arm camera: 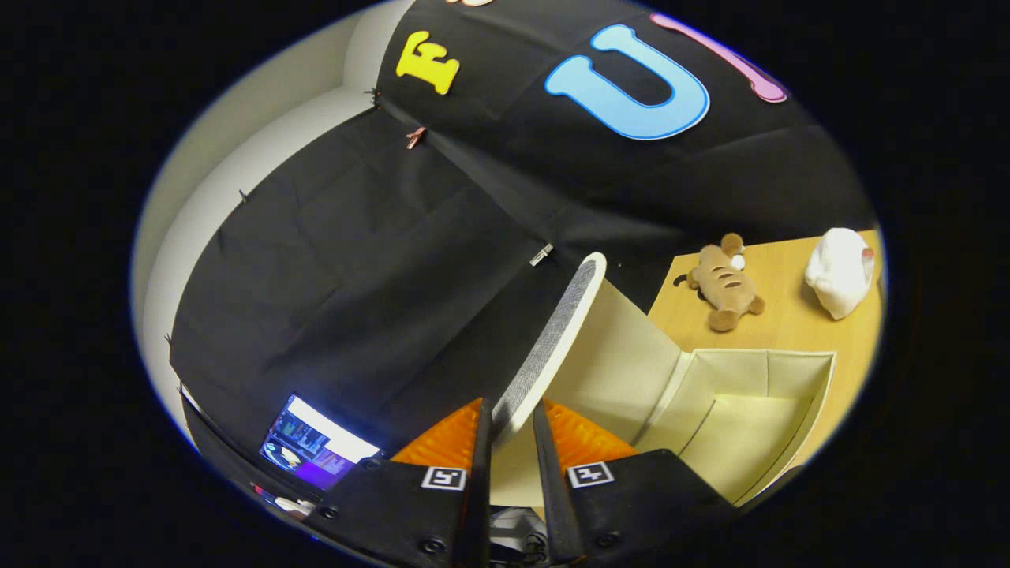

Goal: Open the storage box then place both shoes into the box .Put the left shoe in first, then the right shoe, with the right side of both shoes facing outward in a uniform manner.

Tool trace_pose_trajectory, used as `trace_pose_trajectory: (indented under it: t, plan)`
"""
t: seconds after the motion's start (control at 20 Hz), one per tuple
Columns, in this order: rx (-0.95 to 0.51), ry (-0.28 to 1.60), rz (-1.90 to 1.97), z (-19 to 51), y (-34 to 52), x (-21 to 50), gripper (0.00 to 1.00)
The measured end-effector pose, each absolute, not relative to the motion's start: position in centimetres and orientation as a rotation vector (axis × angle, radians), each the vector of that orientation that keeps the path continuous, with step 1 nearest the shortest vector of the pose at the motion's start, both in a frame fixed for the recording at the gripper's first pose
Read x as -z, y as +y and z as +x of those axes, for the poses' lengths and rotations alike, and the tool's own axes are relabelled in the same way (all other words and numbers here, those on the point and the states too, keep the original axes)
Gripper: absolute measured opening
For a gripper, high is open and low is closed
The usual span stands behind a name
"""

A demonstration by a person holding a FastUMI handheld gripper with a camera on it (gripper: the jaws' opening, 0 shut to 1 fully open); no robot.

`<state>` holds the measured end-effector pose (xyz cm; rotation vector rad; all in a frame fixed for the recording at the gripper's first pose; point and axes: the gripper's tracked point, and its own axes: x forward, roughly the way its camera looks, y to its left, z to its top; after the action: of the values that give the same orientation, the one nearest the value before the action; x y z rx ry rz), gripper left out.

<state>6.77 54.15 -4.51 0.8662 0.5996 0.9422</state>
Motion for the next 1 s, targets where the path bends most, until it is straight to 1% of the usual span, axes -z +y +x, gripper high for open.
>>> trace_pose_trajectory:
  t: [0.05, 0.1, 0.15, 0.2, 0.25, 0.3, 0.35, 0.4, 0.5, 0.6, 0.7, 1.0]
  plan:
    - [-0.943, 0.608, 0.862, 6.7, 54.6, 4.6, 0.37]
    - [-0.947, 0.616, 0.855, 6.3, 55.0, 4.7, 0.46]
    - [-0.948, 0.621, 0.841, 6.1, 55.2, 5.0, 0.48]
    - [-0.953, 0.619, 0.826, 6.0, 55.4, 5.3, 0.58]
    - [-0.955, 0.615, 0.816, 5.8, 55.5, 5.3, 0.64]
    - [-0.958, 0.609, 0.808, 5.7, 55.6, 5.2, 0.73]
    - [-0.962, 0.606, 0.794, 5.3, 55.6, 5.1, 0.79]
    - [-0.959, 0.603, 0.775, 5.3, 55.4, 5.4, 0.88]
    - [-0.946, 0.593, 0.737, 5.2, 54.8, 5.8, 0.90]
    - [-0.931, 0.574, 0.706, 5.0, 54.2, 5.7, 0.94]
    - [-0.903, 0.552, 0.650, 4.9, 52.7, 5.9, 0.95]
    - [-0.742, 0.502, 0.540, 4.5, 44.8, 7.3, 0.96]
